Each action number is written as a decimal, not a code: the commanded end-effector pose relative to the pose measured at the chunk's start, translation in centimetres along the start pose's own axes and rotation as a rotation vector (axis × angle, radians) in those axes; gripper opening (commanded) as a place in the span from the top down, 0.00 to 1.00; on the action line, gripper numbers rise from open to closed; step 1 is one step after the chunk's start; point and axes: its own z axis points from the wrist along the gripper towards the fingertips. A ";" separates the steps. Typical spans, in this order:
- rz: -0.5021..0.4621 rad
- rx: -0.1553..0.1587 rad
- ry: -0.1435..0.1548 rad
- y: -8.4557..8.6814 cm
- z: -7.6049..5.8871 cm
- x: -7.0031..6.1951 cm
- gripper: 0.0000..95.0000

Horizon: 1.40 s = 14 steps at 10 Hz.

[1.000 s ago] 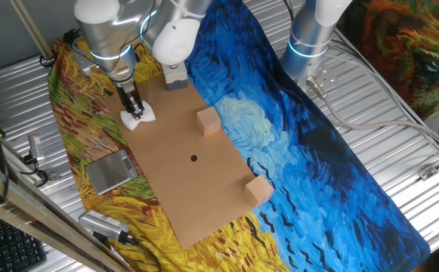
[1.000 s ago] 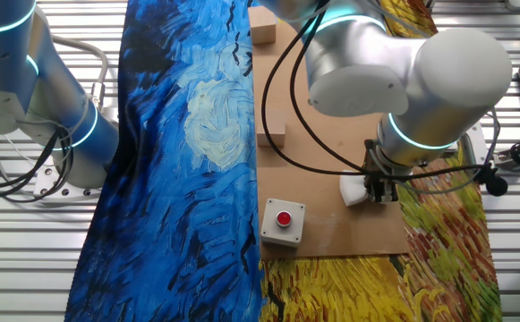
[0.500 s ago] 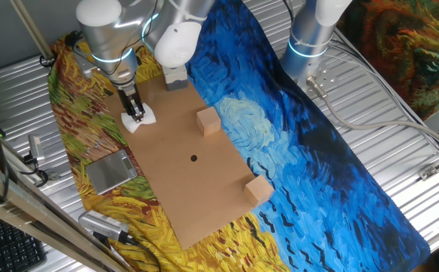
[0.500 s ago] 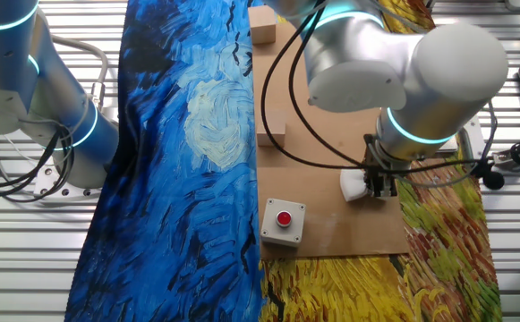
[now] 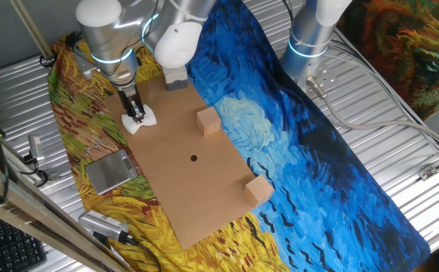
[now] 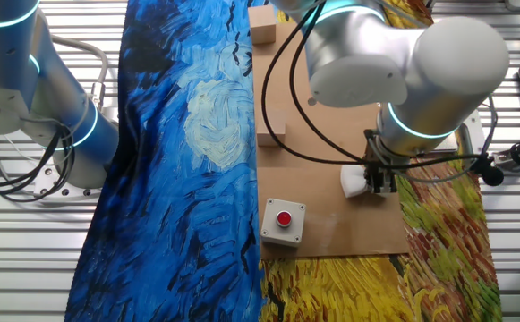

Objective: Clean the tabletop with a sponge

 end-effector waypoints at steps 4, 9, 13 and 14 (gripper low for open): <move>0.012 0.006 0.001 0.9 -0.2 -0.1 1.00; 0.027 0.009 -0.001 2.1 -0.2 -0.4 1.00; 0.041 0.005 -0.005 2.8 -0.1 -0.4 1.00; 0.043 0.005 -0.007 2.9 -0.1 -0.4 1.00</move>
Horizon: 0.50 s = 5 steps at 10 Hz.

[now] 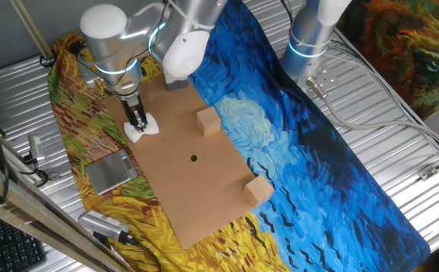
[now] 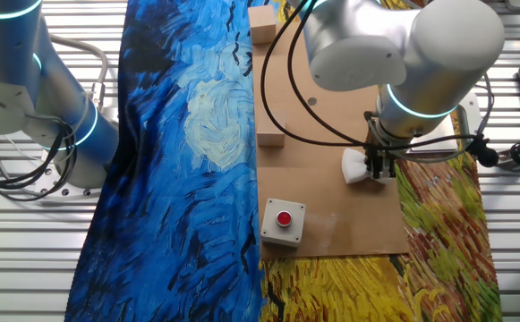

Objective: Clean the tabletop with a sponge

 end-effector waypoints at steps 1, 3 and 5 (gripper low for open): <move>0.000 0.002 0.000 0.0 -0.1 0.0 1.00; 0.001 0.003 0.000 0.0 -0.1 0.0 1.00; 0.002 0.007 -0.001 0.0 -0.1 0.0 1.00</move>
